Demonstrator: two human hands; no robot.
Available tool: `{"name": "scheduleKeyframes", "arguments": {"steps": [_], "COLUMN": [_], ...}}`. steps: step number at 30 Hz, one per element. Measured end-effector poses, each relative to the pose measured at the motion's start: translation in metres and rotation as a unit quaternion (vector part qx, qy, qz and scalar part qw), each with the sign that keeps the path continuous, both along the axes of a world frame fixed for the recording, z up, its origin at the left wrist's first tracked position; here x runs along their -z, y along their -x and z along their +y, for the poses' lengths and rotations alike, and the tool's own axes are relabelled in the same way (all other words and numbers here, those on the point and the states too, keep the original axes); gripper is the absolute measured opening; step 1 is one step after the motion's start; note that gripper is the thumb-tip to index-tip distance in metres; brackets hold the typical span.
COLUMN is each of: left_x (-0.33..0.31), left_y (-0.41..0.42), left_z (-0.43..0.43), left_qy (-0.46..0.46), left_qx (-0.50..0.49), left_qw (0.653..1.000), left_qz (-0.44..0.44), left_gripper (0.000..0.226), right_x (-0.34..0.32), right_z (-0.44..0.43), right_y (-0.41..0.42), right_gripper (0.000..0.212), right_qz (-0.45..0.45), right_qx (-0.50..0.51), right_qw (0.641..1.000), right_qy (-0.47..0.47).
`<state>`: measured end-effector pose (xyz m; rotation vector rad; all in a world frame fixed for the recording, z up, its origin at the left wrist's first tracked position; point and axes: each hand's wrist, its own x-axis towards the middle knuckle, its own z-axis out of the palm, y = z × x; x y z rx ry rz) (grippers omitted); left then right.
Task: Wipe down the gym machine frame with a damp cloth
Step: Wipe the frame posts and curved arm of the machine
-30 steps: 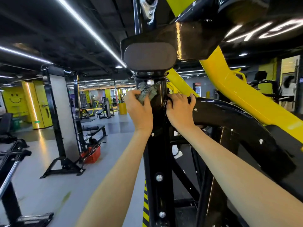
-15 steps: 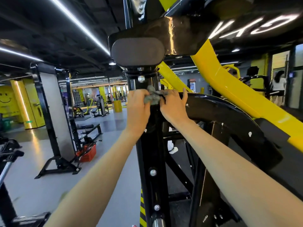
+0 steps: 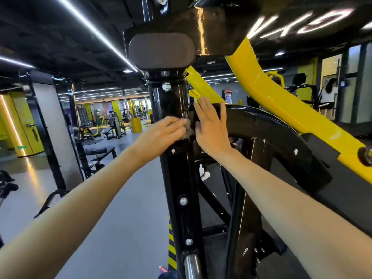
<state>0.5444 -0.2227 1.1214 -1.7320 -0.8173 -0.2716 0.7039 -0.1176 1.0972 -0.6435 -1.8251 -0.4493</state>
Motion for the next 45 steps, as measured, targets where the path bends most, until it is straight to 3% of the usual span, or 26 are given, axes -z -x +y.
{"name": "scheduleKeyframes", "arguments": {"steps": [3, 5, 9, 11, 14, 17, 19, 21, 23, 27, 28, 30, 33, 35, 37, 39, 41, 43, 45], "left_x": [-0.032, -0.012, 0.046, 0.033, 0.001, 0.026, 0.072, 0.104, 0.095, 0.045, 0.047, 0.072, 0.106, 0.089, 0.063, 0.046, 0.061, 0.1, 0.134], "left_y": [-0.007, -0.004, 0.017, 0.022, 0.024, 0.019, 0.019, 0.02, 0.022, 0.024, 0.024, 0.027, 0.029, 0.031, 0.032, 0.032, 0.031, 0.026, 0.022], "left_z": [0.002, 0.005, -0.007, -0.009, -0.001, 0.01, 0.011, 0.001, -0.003, 0.005, 0.007, 0.009, -0.004, -0.012, -0.009, -0.003, 0.004, 0.006, -0.003], "left_qy": [-0.067, -0.064, 0.074, 0.09, -0.007, -0.061, -0.018, 0.065, 0.106, -0.024, -0.047, -0.036, 0.076, 0.122, 0.073, 0.013, -0.014, 0.046, 0.143], "left_qx": [-0.01, 0.009, 0.003, -0.013, 0.003, 0.072, 0.085, 0.059, 0.042, 0.079, 0.091, 0.101, 0.066, 0.036, 0.046, 0.077, 0.111, 0.115, 0.083], "left_qw": [0.989, 0.993, 0.997, 0.994, 0.985, 0.968, 0.98, 0.994, 0.993, 0.971, 0.963, 0.97, 0.993, 0.992, 0.994, 0.978, 0.963, 0.975, 0.985], "left_qz": [-0.131, -0.099, -0.032, -0.061, -0.17, -0.233, -0.178, -0.071, -0.024, -0.222, -0.25, -0.219, -0.067, -0.012, -0.067, -0.196, -0.244, -0.182, -0.057], "left_gripper": [0.029, 0.03, 0.034, 0.046, 0.038, 0.027, 0.024, 0.025, 0.03, 0.024, 0.022, 0.019, 0.032, 0.034, 0.033, 0.026, 0.025, 0.029, 0.029], "right_x": [0.014, 0.019, 0.036, 0.049, 0.065, 0.078, 0.086, 0.091, 0.09, 0.081, 0.078, 0.075, 0.069, 0.066, 0.066, 0.07, 0.071, 0.067, 0.067], "right_z": [-0.001, -0.003, -0.006, -0.007, -0.009, -0.015, -0.016, -0.016, -0.02, -0.024, -0.026, -0.029, -0.033, -0.035, -0.032, -0.026, -0.026, -0.033, -0.035], "right_y": [0.002, 0.005, 0.003, 0.0, 0.001, 0.002, 0.004, 0.006, 0.008, 0.013, 0.016, 0.021, 0.024, 0.023, 0.022, 0.022, 0.023, 0.024, 0.026], "right_gripper": [0.061, 0.064, 0.058, 0.049, 0.033, 0.047, 0.044, 0.039, 0.041, 0.06, 0.064, 0.072, 0.067, 0.067, 0.064, 0.058, 0.056, 0.06, 0.079], "right_qz": [0.03, 0.045, 0.044, 0.034, 0.025, 0.009, 0.011, 0.027, 0.048, 0.118, 0.137, 0.17, 0.196, 0.195, 0.193, 0.212, 0.226, 0.227, 0.219], "right_qx": [0.016, 0.01, 0.011, -0.002, -0.06, -0.061, -0.106, -0.191, -0.233, -0.312, -0.337, -0.354, -0.34, -0.338, -0.324, -0.313, -0.306, -0.297, -0.287], "right_qw": [0.999, 0.999, 0.998, 0.998, 0.998, 0.991, 0.964, 0.902, 0.859, 0.773, 0.753, 0.73, 0.72, 0.722, 0.728, 0.724, 0.727, 0.736, 0.736], "right_qy": [-0.013, -0.008, -0.044, -0.061, 0.017, 0.12, 0.244, 0.386, 0.452, 0.54, 0.549, 0.56, 0.572, 0.572, 0.572, 0.577, 0.571, 0.564, 0.573]}}
